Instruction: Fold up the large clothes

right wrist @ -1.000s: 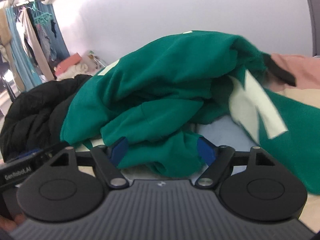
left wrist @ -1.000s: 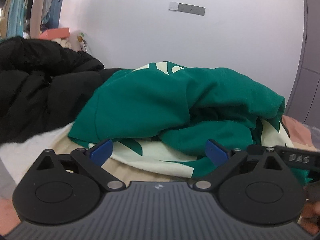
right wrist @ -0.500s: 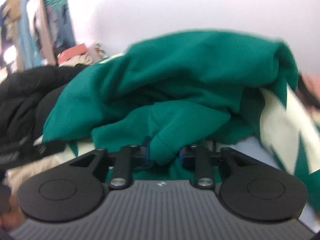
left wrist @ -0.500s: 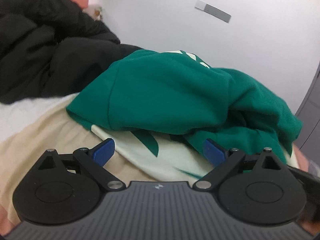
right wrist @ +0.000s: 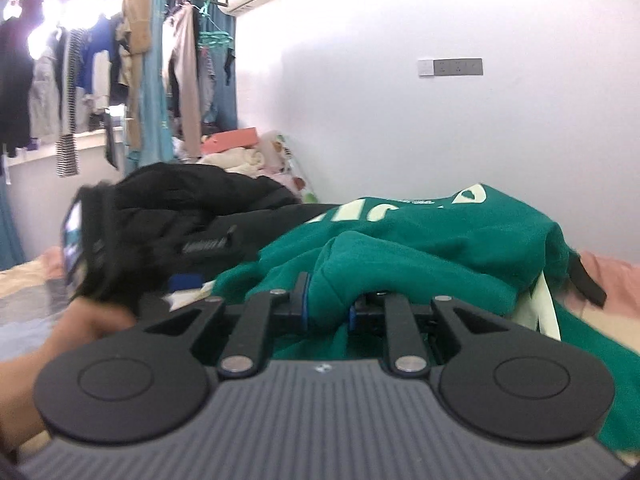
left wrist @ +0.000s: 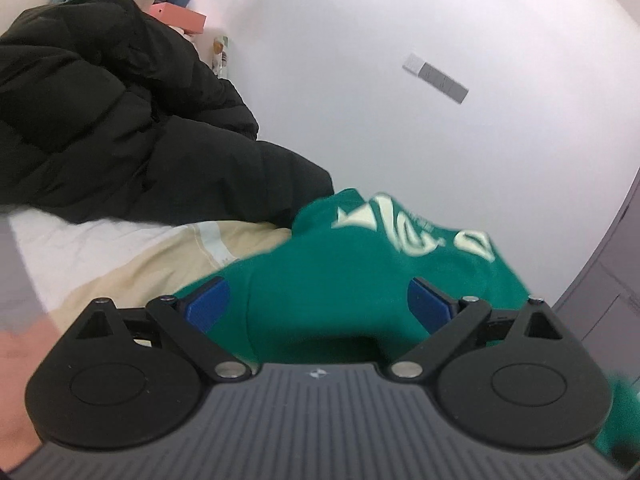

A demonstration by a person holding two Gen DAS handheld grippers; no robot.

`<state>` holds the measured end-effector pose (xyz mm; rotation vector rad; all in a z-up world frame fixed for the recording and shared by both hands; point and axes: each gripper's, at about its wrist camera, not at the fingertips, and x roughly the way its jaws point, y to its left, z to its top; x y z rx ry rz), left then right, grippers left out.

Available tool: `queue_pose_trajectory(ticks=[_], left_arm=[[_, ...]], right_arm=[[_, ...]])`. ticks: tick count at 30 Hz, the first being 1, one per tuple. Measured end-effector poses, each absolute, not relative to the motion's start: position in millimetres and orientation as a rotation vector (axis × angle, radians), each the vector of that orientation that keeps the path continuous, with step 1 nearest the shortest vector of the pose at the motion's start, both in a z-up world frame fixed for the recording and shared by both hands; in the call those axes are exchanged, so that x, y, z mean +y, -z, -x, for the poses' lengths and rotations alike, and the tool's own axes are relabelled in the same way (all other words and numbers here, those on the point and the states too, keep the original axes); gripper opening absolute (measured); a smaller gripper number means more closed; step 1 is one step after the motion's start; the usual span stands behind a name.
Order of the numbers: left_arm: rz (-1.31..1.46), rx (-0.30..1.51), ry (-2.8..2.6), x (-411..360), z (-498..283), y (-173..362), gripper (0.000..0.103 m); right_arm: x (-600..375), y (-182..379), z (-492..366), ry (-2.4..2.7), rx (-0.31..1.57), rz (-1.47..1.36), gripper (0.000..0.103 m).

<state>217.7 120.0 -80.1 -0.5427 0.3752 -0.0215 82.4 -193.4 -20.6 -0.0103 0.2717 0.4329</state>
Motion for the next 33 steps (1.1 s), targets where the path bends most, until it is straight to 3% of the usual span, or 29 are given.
queue_pose_trajectory(ticks=[4,9,12,13,14,15,17,25,33], left_arm=[[0.604,0.425,0.074,125,-181,73,0.098],[0.588,0.495,0.172,110,-152,69,0.098],[0.565,0.504,0.241,98,-151,67,0.097],[0.56,0.5,0.269,93,-151,66,0.097],[0.562,0.498,0.294,87,-150,67,0.097],[0.568,0.502,0.317,84,-152,68,0.097],[0.576,0.524,0.348,77,-157,74,0.097],[0.761,0.622,0.378,88,-186,106,0.089],[0.879,0.67,0.423,98,-215,125,0.085]], right_arm=[[-186,29,-37,-0.472,0.338,0.039,0.02],[-181,50,-44,-0.45,0.528,-0.001,0.022],[-189,52,-57,-0.441,0.58,-0.09,0.028],[-189,50,-59,-0.439,0.585,-0.115,0.031],[-193,48,-63,-0.438,0.591,-0.138,0.042],[-193,49,-61,-0.439,0.593,-0.152,0.062],[-195,45,-63,-0.441,0.59,-0.177,0.074],[-248,32,-67,-0.375,0.578,-0.377,0.074],[-299,27,-161,-0.203,0.574,-0.397,0.074]])
